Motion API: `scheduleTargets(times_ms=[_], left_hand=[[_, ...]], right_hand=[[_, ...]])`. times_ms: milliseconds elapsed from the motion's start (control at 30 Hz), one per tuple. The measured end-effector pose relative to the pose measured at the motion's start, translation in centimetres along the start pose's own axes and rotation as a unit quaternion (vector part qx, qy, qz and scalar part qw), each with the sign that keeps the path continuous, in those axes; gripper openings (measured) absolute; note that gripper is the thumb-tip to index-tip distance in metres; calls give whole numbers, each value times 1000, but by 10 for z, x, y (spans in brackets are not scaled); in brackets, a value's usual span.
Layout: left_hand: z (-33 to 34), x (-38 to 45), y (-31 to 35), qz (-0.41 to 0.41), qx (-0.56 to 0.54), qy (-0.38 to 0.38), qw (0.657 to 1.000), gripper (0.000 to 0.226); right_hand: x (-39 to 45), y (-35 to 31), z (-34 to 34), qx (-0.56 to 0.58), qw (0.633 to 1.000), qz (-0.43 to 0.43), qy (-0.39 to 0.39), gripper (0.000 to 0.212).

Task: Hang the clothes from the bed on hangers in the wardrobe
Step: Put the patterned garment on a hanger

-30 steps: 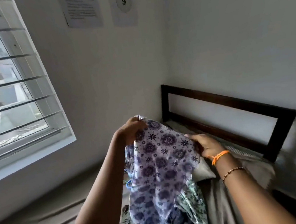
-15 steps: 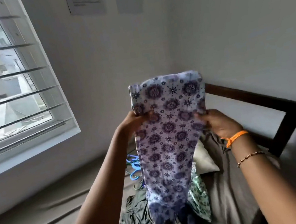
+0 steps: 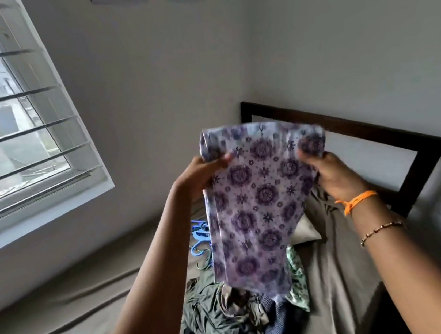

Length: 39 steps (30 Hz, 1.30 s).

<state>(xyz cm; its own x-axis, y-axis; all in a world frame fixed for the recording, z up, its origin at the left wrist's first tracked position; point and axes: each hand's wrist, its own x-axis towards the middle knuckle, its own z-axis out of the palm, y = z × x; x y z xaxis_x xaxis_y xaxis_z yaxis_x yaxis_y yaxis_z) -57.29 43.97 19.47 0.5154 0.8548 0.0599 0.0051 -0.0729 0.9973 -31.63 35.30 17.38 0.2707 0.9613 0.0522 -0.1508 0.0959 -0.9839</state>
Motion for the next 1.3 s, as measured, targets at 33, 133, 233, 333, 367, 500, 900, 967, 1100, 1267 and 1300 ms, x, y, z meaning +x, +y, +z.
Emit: scheduleTargets(times_ms=[33,133,233,333,367,500,900,967,1100,1267,1300], left_hand=[[2,-4,-5,-33,49,8,998,4],[2,-6,-11,-67,74,23,995,17],[4,-9,-6,11,-56,-10,998,10],[6,-8,-13,36,-186,-38,981,19],[7,-6,-17,9,-149,-28,988,16],[5,3,-18,-72,16,59,996,17],[2,5,-5,10,-34,82,996,18],[3,6,-10,-17,19,114,993,11],[5,19,-23,-70,58,151,984,15],[2,32,-32,-83,40,165,982,9],[2,32,-30,-72,25,167,983,12]], right_hand=[[-1,10,0,-29,999,20,29,17],[-2,19,0,-61,994,71,56,16],[-6,6,-4,23,999,7,-21,33],[-9,4,0,27,995,-52,-78,31],[-7,7,3,-43,996,-51,-59,36],[0,9,8,-133,990,-22,43,13],[-3,-23,13,70,994,36,71,16],[-4,-18,15,84,990,66,88,17],[-2,1,14,102,978,139,115,27],[10,15,14,62,981,139,121,14],[12,16,14,52,985,121,115,11]])
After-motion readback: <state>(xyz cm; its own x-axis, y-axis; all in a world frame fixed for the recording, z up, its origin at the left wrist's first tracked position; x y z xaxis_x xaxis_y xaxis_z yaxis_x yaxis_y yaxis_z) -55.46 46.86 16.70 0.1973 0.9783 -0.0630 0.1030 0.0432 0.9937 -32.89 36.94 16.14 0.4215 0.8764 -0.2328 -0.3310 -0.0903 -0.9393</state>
